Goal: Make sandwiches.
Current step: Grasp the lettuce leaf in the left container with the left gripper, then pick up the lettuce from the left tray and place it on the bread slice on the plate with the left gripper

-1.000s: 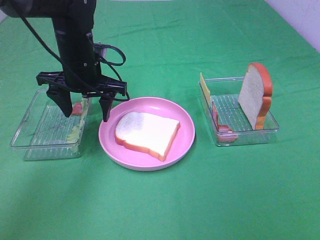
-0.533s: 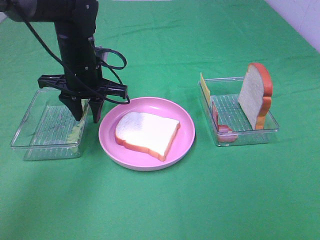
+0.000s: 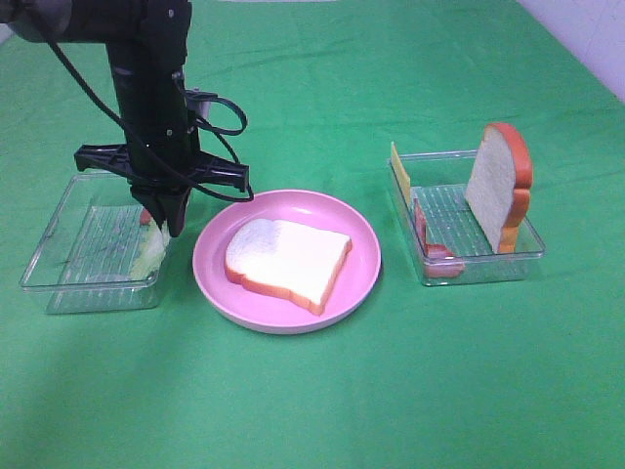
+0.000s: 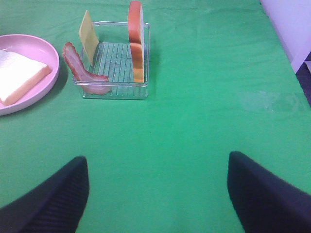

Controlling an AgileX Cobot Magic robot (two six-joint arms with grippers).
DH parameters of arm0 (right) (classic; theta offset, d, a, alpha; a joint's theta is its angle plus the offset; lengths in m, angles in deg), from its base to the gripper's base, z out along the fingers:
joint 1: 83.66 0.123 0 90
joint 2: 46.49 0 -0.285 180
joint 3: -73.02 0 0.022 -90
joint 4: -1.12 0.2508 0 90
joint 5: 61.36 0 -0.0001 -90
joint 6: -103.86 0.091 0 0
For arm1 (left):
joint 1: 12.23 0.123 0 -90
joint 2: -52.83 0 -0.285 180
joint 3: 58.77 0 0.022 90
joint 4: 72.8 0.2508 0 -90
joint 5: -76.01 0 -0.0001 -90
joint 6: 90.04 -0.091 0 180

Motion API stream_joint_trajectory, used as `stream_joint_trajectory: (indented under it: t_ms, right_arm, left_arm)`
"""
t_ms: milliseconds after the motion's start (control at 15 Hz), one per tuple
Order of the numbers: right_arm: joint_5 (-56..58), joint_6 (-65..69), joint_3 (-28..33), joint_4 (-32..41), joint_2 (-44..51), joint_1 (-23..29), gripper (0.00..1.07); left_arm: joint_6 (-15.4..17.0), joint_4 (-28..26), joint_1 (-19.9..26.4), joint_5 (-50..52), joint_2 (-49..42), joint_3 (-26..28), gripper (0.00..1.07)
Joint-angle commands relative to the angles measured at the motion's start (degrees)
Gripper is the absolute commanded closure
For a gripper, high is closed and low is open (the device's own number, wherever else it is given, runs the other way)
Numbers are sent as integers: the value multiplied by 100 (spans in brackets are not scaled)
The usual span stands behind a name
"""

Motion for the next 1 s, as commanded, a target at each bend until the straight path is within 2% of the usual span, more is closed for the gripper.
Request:
stream_joint_trajectory:
  t_ms: [67,333,533,600,667,733,800,867,1000]
  right_arm:
    - [-69,-69,-6,-6,86,-23,33]
    - [-69,-69,-6,-6,86,-23,33]
    - [-69,-69,-6,-6,86,-23,33]
    - [-69,-69,-6,-6,86,-23,33]
    - [-69,-69,-6,-6,86,-23,33]
    - [-69,-69,-6,-6,86,-23,33]
    - [-69,-69,-6,-6,86,-23,33]
    - [-69,-69,-6,-6,86,-23,33]
    - [-69,-69,-6,-6,86,-23,33]
  left_arm:
    - [52,-138,-29,-23,-46,-40,107]
    - [-6,-269,-29,-149,-309,-23,107]
    - [-304,-756,-29,-126,-590,-29,107]
    - [-653,-1266,-29,-92,-756,-23,107]
    - [-785,-1461,-29,-86,-791,-6,107]
    - [-1197,-2143,-29,23,-796,23,107]
    - [-1387,-2384,-29,120,-796,23,107]
    - [-1965,-3037,-69,435,-796,23,107]
    - [-2389,-3541,-143,728,-785,23,107]
